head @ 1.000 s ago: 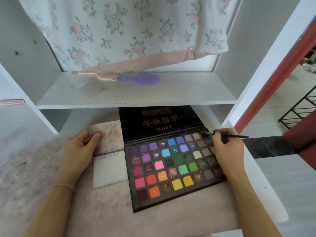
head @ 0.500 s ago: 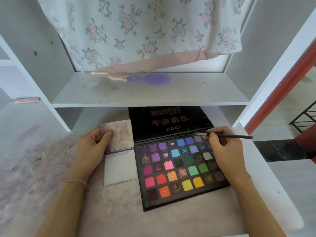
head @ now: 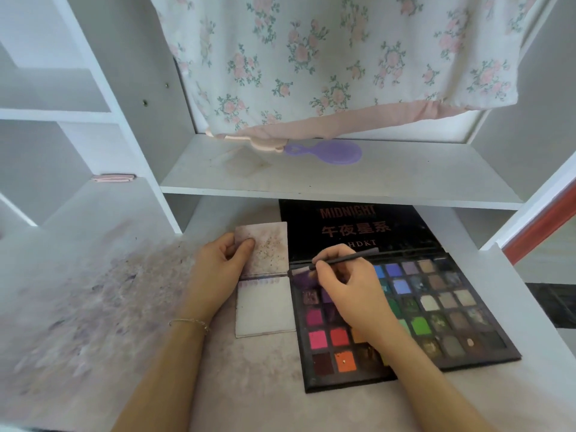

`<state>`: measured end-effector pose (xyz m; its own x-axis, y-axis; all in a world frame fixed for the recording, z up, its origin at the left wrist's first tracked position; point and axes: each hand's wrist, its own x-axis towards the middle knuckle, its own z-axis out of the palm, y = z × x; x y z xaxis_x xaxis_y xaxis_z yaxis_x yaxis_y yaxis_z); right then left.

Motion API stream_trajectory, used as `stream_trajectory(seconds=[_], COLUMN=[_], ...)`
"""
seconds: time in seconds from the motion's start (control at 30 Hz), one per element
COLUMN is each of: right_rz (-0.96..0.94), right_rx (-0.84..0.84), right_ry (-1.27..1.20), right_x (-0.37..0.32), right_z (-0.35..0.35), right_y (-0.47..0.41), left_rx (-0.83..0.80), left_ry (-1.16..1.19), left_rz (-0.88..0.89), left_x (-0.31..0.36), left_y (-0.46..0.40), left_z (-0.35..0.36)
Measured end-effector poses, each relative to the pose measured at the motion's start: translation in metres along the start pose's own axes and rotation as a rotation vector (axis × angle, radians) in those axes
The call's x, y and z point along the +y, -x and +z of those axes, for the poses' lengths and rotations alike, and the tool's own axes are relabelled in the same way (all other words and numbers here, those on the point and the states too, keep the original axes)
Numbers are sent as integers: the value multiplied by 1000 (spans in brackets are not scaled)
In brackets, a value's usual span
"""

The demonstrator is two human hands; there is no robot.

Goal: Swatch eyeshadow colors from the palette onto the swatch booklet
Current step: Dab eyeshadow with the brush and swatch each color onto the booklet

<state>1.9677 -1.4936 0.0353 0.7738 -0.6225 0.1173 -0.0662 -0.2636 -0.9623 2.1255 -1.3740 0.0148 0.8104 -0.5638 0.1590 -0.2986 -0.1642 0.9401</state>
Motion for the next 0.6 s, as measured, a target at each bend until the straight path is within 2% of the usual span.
stream_trajectory(seconds=[0.6], right_rz=[50], right_rx=[-61], right_ry=[135], right_x=[2], right_z=[9], right_y=[-5], left_rx=[-3], left_ry=[39], left_rz=[9], left_x=[2], left_y=[1], left_z=[1])
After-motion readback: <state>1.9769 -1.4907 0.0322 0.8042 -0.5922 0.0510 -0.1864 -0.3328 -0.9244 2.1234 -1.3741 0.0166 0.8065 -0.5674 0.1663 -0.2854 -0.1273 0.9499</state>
